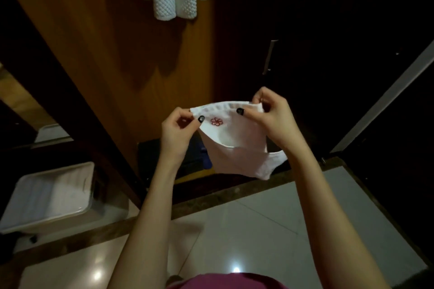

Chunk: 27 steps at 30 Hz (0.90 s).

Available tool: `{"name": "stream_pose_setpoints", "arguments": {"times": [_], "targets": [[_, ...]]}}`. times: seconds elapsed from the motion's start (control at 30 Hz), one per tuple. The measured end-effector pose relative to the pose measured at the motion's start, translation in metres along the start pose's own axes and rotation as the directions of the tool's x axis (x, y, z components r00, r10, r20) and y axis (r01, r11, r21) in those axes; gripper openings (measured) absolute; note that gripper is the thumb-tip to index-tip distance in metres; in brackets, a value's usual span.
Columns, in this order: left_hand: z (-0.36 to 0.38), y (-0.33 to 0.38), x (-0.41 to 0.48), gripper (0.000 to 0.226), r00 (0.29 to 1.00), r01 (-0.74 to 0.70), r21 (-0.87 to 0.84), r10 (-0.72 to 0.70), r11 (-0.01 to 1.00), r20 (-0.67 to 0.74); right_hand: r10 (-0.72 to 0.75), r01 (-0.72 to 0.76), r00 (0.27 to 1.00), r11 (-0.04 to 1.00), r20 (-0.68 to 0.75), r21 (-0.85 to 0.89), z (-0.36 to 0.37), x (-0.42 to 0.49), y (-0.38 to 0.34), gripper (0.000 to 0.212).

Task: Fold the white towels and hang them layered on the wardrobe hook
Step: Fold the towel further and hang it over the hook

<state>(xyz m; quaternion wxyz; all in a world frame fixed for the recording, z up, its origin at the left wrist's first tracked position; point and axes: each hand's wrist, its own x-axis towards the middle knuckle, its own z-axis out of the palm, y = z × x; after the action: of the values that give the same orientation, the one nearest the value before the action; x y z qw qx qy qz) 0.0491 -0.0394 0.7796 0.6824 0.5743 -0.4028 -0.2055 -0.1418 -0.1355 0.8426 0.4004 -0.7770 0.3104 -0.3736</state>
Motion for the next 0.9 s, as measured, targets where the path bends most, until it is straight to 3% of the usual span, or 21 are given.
{"name": "stream_pose_setpoints", "arguments": {"times": [0.07, 0.1, 0.2, 0.3, 0.43, 0.5, 0.63, 0.8, 0.9], "targets": [[-0.008, 0.011, 0.010, 0.034, 0.999, 0.010, -0.109, -0.014, 0.994, -0.037, -0.062, 0.042, 0.994, 0.977, 0.091, 0.209, -0.006, 0.012, -0.019, 0.025], [-0.010, 0.015, 0.015, 0.033, 0.998, 0.016, -0.107, -0.022, 0.994, -0.054, -0.068, 0.040, 0.991, 0.972, 0.115, 0.232, -0.008, 0.019, -0.023, 0.024], [-0.007, 0.022, 0.027, 0.024, 0.995, 0.080, 0.010, -0.079, 0.997, -0.067, -0.013, 0.013, 0.999, 1.000, 0.049, -0.016, -0.006, 0.038, -0.022, 0.019], [-0.005, 0.028, 0.031, 0.021, 0.993, 0.095, -0.047, -0.098, 0.994, -0.060, 0.059, -0.058, 0.998, 0.998, 0.025, -0.019, -0.008, 0.045, -0.022, 0.024], [-0.014, 0.038, 0.033, 0.026, 0.998, -0.002, -0.152, -0.009, 0.988, -0.070, 0.001, -0.090, 0.948, 0.961, 0.319, 0.263, -0.022, 0.041, -0.034, 0.014], [-0.016, 0.042, 0.034, 0.024, 0.997, -0.042, -0.106, 0.036, 0.993, -0.063, -0.041, -0.090, 0.923, 0.943, 0.382, 0.319, -0.025, 0.042, -0.042, 0.011], [-0.007, 0.045, 0.039, 0.019, 0.997, -0.028, -0.016, 0.026, 0.999, -0.074, -0.018, 0.030, 0.982, 0.998, 0.189, -0.059, -0.020, 0.056, -0.046, 0.014], [-0.001, 0.053, 0.048, 0.027, 0.999, -0.036, -0.159, 0.030, 0.987, -0.039, 0.063, -0.039, 0.962, 0.995, 0.266, -0.095, -0.032, 0.061, -0.045, 0.003], [0.006, 0.058, 0.057, 0.029, 0.999, -0.016, -0.130, 0.011, 0.991, -0.033, 0.057, -0.028, 0.962, 0.993, 0.265, -0.114, -0.032, 0.062, -0.047, 0.008]]}}
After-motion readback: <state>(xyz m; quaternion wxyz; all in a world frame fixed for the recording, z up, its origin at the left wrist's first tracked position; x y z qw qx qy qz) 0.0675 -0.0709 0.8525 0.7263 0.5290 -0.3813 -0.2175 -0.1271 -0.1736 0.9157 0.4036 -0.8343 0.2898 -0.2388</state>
